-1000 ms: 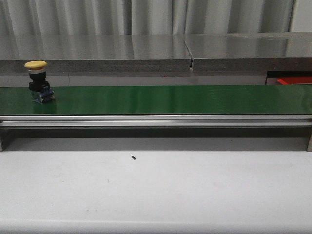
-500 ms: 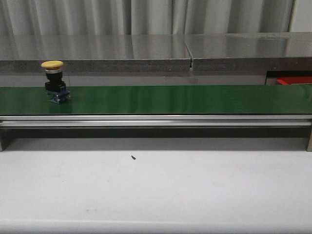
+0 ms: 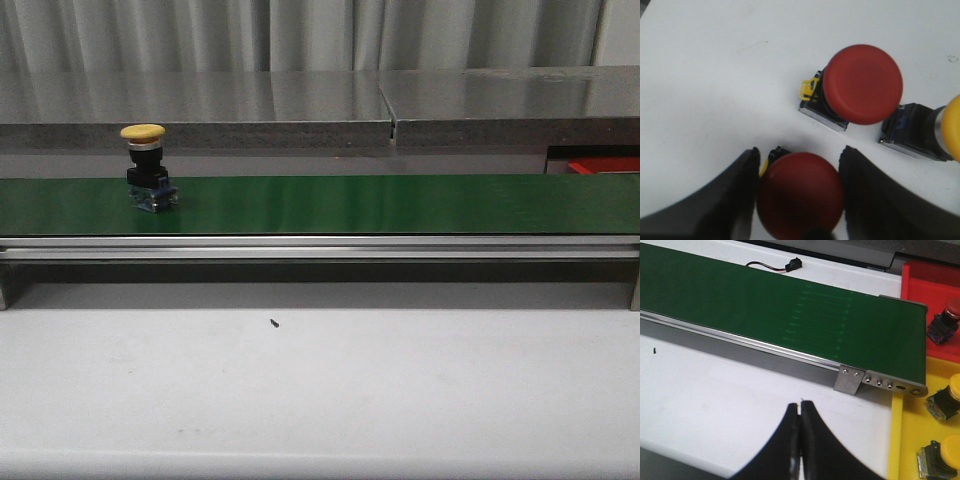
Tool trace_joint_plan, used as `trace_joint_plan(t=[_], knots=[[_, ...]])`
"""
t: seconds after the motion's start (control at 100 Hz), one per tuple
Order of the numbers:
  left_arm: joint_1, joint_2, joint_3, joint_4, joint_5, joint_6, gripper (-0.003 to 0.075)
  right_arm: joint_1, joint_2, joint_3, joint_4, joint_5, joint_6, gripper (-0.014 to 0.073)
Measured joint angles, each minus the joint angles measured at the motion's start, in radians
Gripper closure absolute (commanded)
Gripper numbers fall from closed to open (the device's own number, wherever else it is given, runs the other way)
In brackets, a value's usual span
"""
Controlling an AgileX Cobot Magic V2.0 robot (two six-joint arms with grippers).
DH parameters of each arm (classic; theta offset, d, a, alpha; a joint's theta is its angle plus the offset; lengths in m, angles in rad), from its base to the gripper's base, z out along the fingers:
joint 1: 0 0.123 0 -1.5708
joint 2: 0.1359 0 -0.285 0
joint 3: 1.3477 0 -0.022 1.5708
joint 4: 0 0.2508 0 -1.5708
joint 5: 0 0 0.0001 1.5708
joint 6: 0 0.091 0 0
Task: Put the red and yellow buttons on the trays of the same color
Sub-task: 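Grasp a red button on the table with the left gripper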
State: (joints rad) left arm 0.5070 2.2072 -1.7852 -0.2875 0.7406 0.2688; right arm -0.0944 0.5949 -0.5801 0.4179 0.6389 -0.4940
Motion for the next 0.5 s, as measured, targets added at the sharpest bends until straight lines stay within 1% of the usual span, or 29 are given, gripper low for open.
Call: trace_joint_plan(t=[0.1,0.19,0.32,0.5], knots=[[0.004,0.000,0.000,0.002,0.004,0.000,0.0618,0.000,0.000,0.000,0.000,0.000,0.000,0.0691],[0.006,-0.004,0.000,-0.005,0.017,-0.002,0.0676,0.000,0.000,0.000,0.000,0.000,0.000,0.0691],[0.006,-0.051,0.000,-0.050,0.048,-0.002,0.0709,0.000,0.000,0.000,0.000,0.000,0.000,0.0691],[-0.018,-0.174,0.000,-0.077,0.089,-0.004,0.0710,0.000,0.000,0.000,0.000,0.000,0.000,0.0691]])
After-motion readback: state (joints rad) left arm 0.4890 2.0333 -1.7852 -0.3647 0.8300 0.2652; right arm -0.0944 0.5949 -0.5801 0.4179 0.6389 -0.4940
